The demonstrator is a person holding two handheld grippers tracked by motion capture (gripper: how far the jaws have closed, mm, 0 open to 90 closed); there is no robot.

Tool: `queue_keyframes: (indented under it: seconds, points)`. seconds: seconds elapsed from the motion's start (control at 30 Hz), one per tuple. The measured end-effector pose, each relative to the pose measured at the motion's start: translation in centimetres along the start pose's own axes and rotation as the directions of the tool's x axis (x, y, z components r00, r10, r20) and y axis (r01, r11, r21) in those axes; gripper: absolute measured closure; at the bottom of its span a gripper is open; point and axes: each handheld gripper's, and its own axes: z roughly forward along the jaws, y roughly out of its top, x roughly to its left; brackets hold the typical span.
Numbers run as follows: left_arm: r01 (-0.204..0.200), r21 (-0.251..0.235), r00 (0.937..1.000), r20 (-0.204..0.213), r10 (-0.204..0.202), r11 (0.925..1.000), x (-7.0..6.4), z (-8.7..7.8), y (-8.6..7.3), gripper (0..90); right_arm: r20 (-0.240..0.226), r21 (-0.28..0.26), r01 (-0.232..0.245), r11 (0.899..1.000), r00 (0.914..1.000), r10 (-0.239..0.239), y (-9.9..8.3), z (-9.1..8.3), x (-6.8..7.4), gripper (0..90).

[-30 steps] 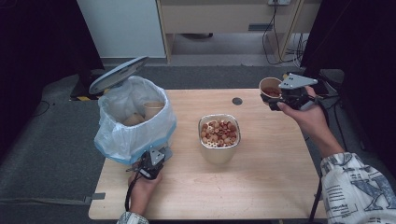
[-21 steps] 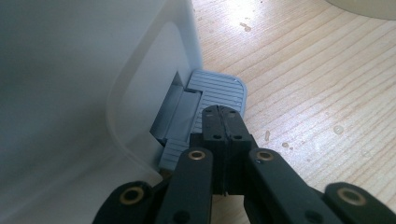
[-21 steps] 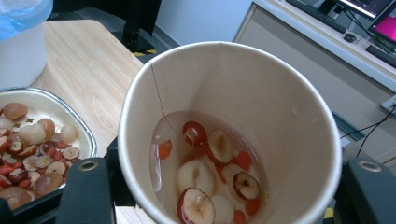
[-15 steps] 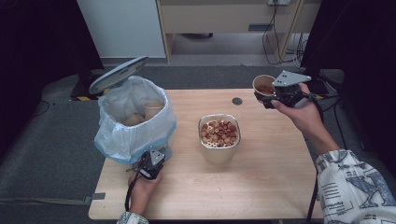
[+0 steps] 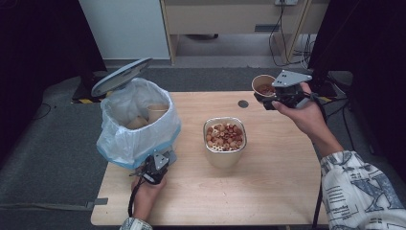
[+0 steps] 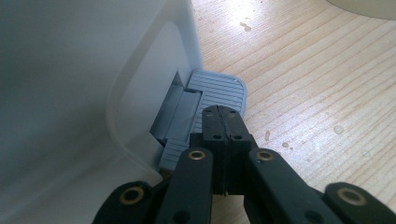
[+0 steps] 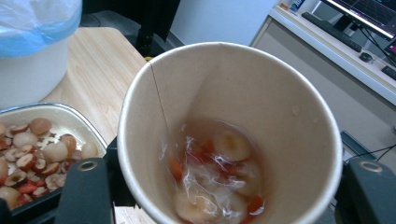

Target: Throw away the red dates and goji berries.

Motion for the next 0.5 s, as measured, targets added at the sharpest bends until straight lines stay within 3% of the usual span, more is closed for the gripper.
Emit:
queue_keyframes:
  seconds: [0.3,0.43,0.5]
  points:
    - [0.000,0.000,1.0000,0.000,0.000,1.0000,0.0,0.0,0.0,89.0,-0.013,-0.012,0.013,1.000,0.9998,-0.013,0.8,0.4,0.7,32.4]
    - [0.000,0.001,1.0000,0.000,0.000,1.0000,0.0,0.0,0.0,89.0,-0.010,-0.011,0.036,0.999,0.9993,-0.036,1.1,0.6,1.2,32.4]
    - [0.000,0.001,1.0000,0.000,0.000,1.0000,0.0,0.0,0.0,89.0,-0.005,-0.003,0.075,0.997,0.9972,-0.075,1.6,0.8,1.6,32.5]
